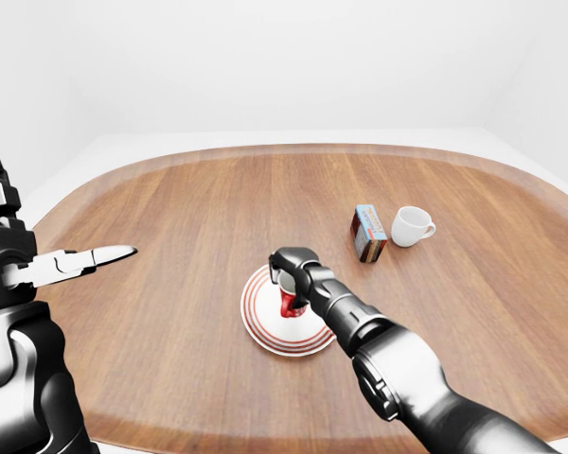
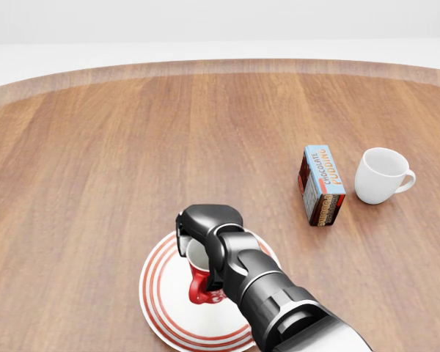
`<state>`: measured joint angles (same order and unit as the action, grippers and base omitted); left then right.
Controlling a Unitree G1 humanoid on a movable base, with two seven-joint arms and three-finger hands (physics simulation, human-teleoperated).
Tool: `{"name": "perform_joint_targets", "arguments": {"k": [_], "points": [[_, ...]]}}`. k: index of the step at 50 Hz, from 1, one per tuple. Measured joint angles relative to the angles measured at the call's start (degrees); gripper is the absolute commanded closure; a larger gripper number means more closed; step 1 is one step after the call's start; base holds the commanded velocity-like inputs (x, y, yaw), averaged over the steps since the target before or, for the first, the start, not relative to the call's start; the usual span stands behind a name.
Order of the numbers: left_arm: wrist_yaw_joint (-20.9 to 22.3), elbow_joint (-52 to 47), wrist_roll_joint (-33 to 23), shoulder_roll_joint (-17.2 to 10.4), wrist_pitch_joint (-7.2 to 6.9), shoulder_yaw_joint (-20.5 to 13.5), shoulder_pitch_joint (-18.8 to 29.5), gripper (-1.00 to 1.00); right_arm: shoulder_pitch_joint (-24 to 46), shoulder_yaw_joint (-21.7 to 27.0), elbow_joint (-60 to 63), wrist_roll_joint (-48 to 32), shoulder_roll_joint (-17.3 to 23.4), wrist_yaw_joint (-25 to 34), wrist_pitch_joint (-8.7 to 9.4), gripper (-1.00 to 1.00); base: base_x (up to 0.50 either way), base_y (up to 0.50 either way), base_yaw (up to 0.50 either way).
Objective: Pick up the red mug and put it on the plate
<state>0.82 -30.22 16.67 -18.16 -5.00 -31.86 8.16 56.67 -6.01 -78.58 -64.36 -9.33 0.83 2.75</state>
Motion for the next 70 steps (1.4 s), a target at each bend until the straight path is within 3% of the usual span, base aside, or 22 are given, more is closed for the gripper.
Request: {"name": "perform_joint_targets", "arguments": {"k": [25, 53, 54, 55, 56, 57, 70], "points": [[0.2, 1.1, -0.3, 0.1, 0.0, 0.2, 0.0, -1.0, -3.3, 0.8, -0.7, -1.6, 0.0, -6.3, -2.23, 1.0, 0.0, 0.0, 0.0], [0.6, 1.9, -1.0, 0.6, 0.0, 0.7, -0.4, -1.0, -5.9, 1.7, -1.1, -3.1, 0.3, -9.0, -3.35, 1.0, 0.0, 0.0, 0.0], [0.6, 1.9, -1.0, 0.6, 0.0, 0.7, -0.4, -1.0, -5.9, 1.7, -1.1, -3.2, 0.3, -9.0, -3.36, 0.31, 0.0, 0.0, 0.0], [0.6, 1.9, -1.0, 0.6, 0.0, 0.7, -0.5, -1.0, -5.9, 1.7, -1.1, -3.2, 0.3, -9.1, -3.37, 0.01, 0.0, 0.0, 0.0], [0.6, 1.9, -1.0, 0.6, 0.0, 0.7, -0.5, -1.0, -6.0, 1.7, -1.1, -3.3, 0.3, -9.2, -3.46, 0.01, 0.0, 0.0, 0.0], [0.6, 1.9, -1.0, 0.6, 0.0, 0.7, -0.5, -1.0, -6.0, 1.7, -1.1, -3.4, 0.3, -9.3, -3.52, -1.0, 0.0, 0.0, 0.0], [0.6, 2.0, -1.0, 0.6, 0.0, 0.8, -0.3, -1.0, -4.2, 2.8, -0.8, -4.0, 0.3, -8.8, -3.76, -1.0, 0.0, 0.0, 0.0]]}}
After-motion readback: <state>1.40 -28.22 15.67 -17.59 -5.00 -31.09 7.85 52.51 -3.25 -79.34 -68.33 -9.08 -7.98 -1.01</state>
